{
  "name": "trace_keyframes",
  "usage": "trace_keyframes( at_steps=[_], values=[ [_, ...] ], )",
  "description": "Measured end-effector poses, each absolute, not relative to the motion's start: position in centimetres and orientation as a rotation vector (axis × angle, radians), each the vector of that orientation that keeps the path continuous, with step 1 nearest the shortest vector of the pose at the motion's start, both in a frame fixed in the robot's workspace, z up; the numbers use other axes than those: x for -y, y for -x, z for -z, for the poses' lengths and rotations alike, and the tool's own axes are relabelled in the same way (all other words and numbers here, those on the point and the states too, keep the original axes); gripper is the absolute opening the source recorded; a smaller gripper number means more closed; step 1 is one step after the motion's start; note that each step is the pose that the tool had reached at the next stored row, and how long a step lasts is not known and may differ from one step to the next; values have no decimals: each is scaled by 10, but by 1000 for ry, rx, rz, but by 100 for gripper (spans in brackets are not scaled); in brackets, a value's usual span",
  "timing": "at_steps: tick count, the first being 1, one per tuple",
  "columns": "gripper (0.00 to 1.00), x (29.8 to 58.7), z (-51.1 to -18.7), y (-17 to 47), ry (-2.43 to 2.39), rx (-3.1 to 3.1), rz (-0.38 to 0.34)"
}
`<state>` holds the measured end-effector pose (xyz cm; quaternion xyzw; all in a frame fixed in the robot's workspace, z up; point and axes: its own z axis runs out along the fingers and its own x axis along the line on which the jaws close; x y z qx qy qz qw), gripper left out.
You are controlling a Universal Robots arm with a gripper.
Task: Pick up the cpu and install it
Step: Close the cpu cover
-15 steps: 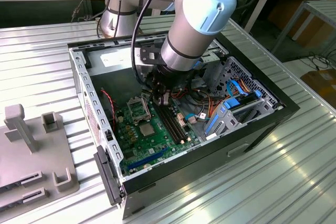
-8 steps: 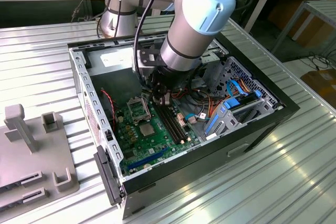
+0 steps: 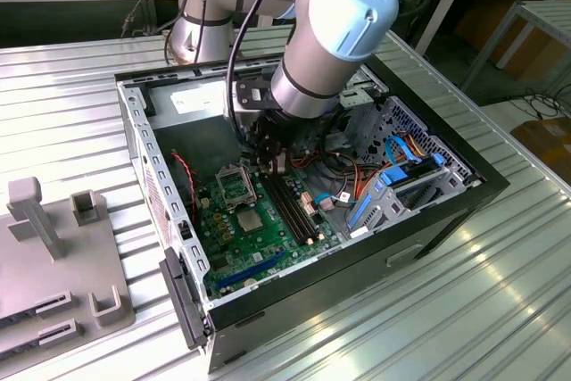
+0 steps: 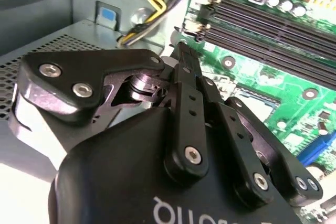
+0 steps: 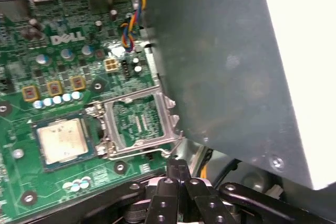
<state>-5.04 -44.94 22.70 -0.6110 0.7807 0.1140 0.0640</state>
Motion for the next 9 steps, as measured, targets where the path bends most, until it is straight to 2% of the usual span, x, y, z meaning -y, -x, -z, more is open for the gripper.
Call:
trace_keyframes(
  at_steps=[3,9],
  values=[
    [11,449,-226,51,1826,-2332,-390],
    [11,449,-223,50,1826,-2331,-391]
  ],
)
